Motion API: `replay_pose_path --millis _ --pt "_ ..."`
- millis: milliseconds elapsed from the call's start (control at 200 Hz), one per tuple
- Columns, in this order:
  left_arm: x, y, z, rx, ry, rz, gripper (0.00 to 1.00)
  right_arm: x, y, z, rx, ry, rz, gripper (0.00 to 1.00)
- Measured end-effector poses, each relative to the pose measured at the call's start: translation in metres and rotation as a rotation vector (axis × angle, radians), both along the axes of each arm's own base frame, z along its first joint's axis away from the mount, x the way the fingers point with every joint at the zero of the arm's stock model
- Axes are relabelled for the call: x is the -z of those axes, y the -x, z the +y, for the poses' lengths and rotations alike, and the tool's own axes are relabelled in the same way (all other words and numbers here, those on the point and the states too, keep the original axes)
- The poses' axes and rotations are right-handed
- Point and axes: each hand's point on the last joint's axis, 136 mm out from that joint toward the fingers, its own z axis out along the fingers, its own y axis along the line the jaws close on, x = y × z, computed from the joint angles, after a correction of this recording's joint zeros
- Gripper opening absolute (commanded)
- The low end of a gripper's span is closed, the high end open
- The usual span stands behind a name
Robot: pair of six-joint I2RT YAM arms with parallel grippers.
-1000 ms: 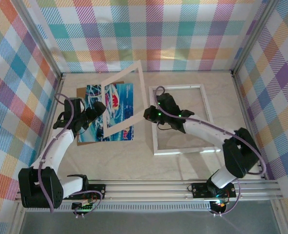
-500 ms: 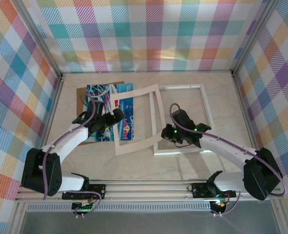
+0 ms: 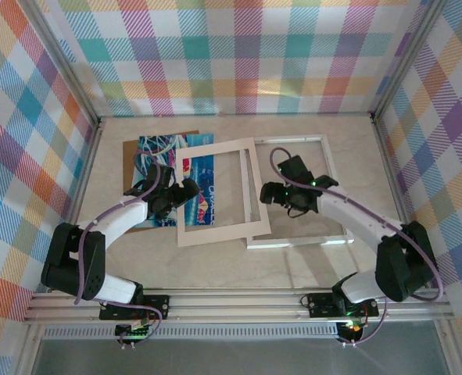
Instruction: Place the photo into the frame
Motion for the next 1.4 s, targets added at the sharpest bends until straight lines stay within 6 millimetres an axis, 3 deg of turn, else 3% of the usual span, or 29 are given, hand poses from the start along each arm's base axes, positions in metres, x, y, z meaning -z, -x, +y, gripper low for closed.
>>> replay_pose_path --millis 195,485,705,935,1200,1400 --pt "0.015 0.001 0.003 -0.005 -0.027 0.036 1.00 0.023 -0.047 0.014 -0.076 -0.018 0.042 0.63" --pt "0.033 0.004 0.003 -0.002 -0.038 0.085 1.00 0.059 -0.084 0.048 -0.183 -0.094 0.093 0.60" --pt "0.040 0.003 0.003 -0.002 -0.040 0.086 1.00 0.075 -0.084 0.060 -0.212 -0.143 0.129 0.59" --pt "0.040 -0.006 0.000 -0.002 -0.030 0.055 1.00 0.072 -0.084 0.063 -0.222 -0.187 0.131 0.55" --pt "0.040 -0.011 -0.001 0.003 -0.029 0.037 1.00 0.053 -0.074 0.072 -0.241 -0.302 0.114 0.49" --pt "0.040 -0.011 -0.001 0.006 -0.031 0.036 1.00 0.035 -0.075 0.078 -0.241 -0.401 0.093 0.39"
